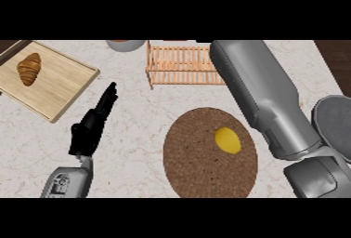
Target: Pick the cupcake from the placemat and place it in the tiered shelf
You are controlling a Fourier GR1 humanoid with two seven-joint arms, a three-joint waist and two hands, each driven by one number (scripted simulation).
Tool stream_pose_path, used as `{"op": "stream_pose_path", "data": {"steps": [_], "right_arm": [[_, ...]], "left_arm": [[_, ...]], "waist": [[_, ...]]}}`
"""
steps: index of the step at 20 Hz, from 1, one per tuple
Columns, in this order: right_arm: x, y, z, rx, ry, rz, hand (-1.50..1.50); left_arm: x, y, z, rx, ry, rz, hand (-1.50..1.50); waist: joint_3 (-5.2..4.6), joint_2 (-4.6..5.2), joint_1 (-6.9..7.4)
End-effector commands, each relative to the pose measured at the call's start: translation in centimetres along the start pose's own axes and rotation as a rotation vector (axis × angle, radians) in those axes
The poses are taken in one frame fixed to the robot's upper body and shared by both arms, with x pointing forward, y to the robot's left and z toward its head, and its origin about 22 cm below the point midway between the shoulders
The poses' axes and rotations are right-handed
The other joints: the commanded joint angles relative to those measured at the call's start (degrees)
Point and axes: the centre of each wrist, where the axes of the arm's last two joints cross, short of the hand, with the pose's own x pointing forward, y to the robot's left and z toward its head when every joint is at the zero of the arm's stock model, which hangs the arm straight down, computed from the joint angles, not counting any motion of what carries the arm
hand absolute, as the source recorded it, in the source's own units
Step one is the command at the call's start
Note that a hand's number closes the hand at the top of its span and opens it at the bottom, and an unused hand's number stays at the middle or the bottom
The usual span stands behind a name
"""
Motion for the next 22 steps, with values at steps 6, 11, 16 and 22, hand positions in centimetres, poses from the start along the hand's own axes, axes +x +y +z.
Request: {"op": "stream_pose_path", "data": {"steps": [6,11,16,22], "right_arm": [[0.6,-1.6,0.4,-0.043,0.115,-0.198,-1.50],[1.2,-3.3,0.1,0.003,0.112,-0.273,-1.50],[1.9,-5.2,-0.4,0.014,0.133,-0.378,-1.50],[2.7,-10.4,-3.4,-0.150,0.191,-0.593,-1.50]], "left_arm": [[-1.5,-1.1,0.7,0.005,0.011,0.000,0.00],[-0.3,1.9,0.3,0.016,0.005,-0.011,0.00],[-1.2,0.8,0.6,0.013,0.019,-0.002,0.00],[0.7,-0.3,0.7,0.018,0.008,0.002,0.00]], "waist": [[0.03,-0.10,-0.52],[0.04,-0.17,-0.38],[0.04,-0.23,-0.48],[0.09,-0.57,-0.99]]}}
